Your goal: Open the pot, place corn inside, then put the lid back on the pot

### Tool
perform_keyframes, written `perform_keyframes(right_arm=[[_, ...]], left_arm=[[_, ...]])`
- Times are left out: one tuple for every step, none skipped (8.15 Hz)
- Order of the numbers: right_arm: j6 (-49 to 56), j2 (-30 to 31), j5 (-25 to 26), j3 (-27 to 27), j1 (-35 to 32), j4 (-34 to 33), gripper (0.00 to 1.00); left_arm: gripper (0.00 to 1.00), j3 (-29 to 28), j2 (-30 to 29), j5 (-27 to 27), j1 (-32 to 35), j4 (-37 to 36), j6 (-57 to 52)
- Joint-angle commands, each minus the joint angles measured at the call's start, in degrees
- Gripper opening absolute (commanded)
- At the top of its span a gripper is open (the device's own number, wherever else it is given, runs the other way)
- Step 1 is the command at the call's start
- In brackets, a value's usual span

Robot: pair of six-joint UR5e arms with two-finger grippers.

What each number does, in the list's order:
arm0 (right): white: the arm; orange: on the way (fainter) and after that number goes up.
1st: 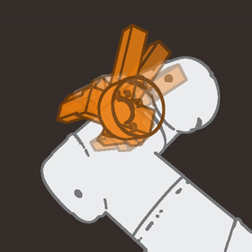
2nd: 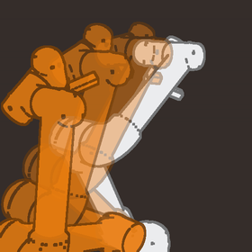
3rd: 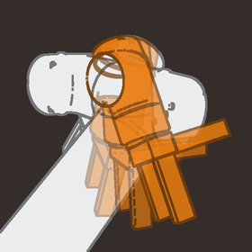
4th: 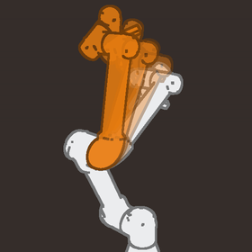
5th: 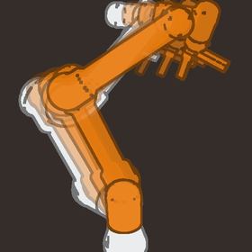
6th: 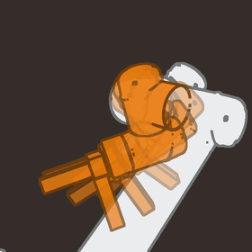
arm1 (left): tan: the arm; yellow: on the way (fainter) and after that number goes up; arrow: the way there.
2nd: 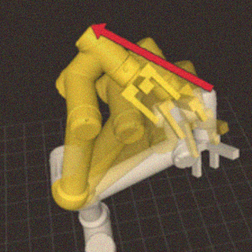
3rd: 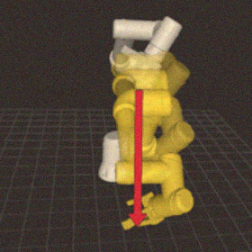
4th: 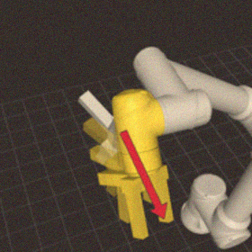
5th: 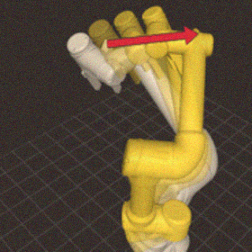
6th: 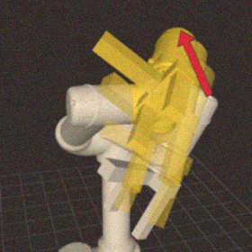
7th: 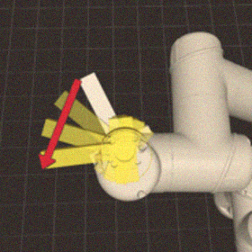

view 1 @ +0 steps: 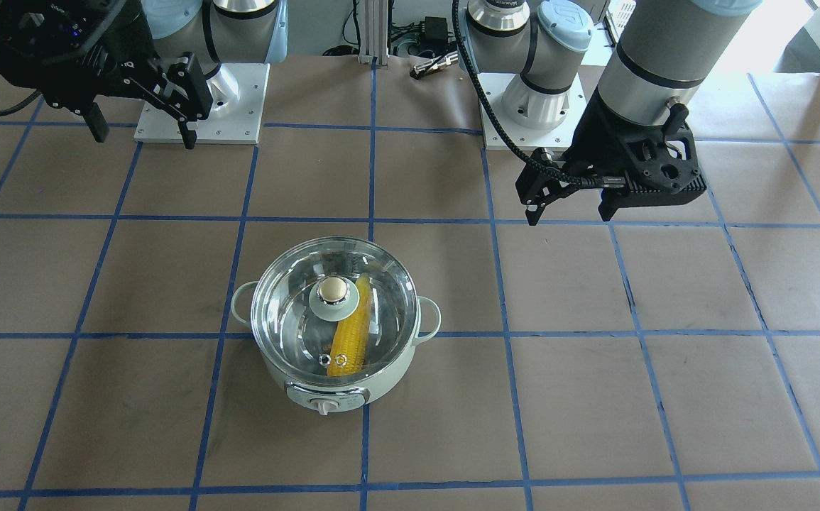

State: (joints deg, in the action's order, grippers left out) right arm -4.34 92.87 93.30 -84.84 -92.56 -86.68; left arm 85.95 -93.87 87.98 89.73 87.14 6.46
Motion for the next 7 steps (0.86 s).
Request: perform_keyframes(right_arm=[[0.6, 0.0, -0.7, -0.2, 0.2, 0.4, 1.00], [0.6, -0.1, -0.7, -0.3, 0.1, 0.5, 1.00], [0.6, -0.1, -0.7, -0.3, 0.2, 0.5, 1.00], [0.6, -0.1, -0.7, -0.3, 0.1, 0.5, 1.00], [0.6, -0.1, -0.7, -0.4, 0.2, 0.5, 1.00], [0.7, -0.1, -0.7, -0.4, 0.2, 0.5, 1.00], [0.7, -0.1, -0.7, -0.4, 0.3, 0.6, 1.00]], left_arm=[[1.00, 0.0, 0.1, 0.2, 0.0, 0.0, 0.0], [1.00, 0.0, 0.0, 0.2, 0.0, 0.0, 0.0], [1.00, 0.1, 0.0, 0.3, 0.0, 0.0, -0.2], [1.00, 0.1, 0.1, 0.4, 0.0, 0.1, -0.3], [1.00, 0.1, 0.1, 0.4, 0.0, 0.1, -0.2], [1.00, 0.1, 0.1, 0.4, 0.0, 0.2, -0.2], [1.00, 0.1, 0.1, 0.4, -0.1, 0.2, -0.5]])
